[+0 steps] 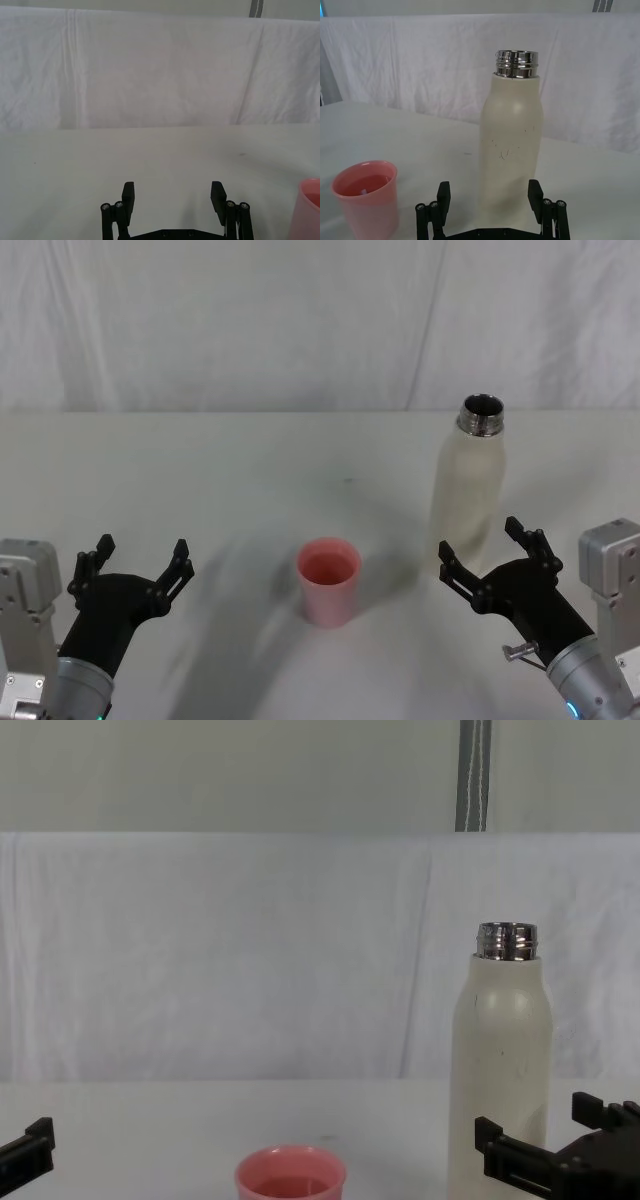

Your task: Grasp the thermos with one hand and pour water into the cup lid.

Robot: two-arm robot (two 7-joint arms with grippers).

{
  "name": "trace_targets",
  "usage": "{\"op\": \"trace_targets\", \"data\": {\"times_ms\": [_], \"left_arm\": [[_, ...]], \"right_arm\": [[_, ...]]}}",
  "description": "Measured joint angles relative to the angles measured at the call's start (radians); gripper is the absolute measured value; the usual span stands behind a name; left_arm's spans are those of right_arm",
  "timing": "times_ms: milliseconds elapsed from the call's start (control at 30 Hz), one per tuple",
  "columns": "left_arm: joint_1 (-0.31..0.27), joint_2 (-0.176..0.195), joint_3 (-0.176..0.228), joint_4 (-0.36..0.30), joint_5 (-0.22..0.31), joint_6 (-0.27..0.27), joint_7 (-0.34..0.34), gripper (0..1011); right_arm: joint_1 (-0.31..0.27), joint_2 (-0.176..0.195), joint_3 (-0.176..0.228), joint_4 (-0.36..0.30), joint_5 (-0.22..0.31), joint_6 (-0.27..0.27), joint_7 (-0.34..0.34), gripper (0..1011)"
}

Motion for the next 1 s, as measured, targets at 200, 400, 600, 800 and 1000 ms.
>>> {"op": "trace_targets", "data": {"times_ms": [200,400,600,800,1000], "left_arm": [[0.0,0.0,0.0,0.0,0.0,0.0,0.0,1001],[0.0,0.0,0.0,0.0,0.0,0.0,0.0,1001],[0.0,0.0,0.0,0.0,0.0,0.0,0.0,1001],[0.0,0.0,0.0,0.0,0.0,0.0,0.0,1001],[0.0,0.0,0.0,0.0,0.0,0.0,0.0,1001]], "right_arm": [[0.0,0.0,0.0,0.0,0.0,0.0,0.0,1001],[0.0,-0.001,0.0,0.0,0.0,0.0,0.0,1001],[0.0,-0.001,0.0,0.0,-0.001,-0.001,0.0,1001],[0.0,-0.001,0.0,0.0,-0.001,-0.001,0.0,1001],[0.0,-0.001,0.0,0.0,-0.001,-0.001,0.0,1001]]}}
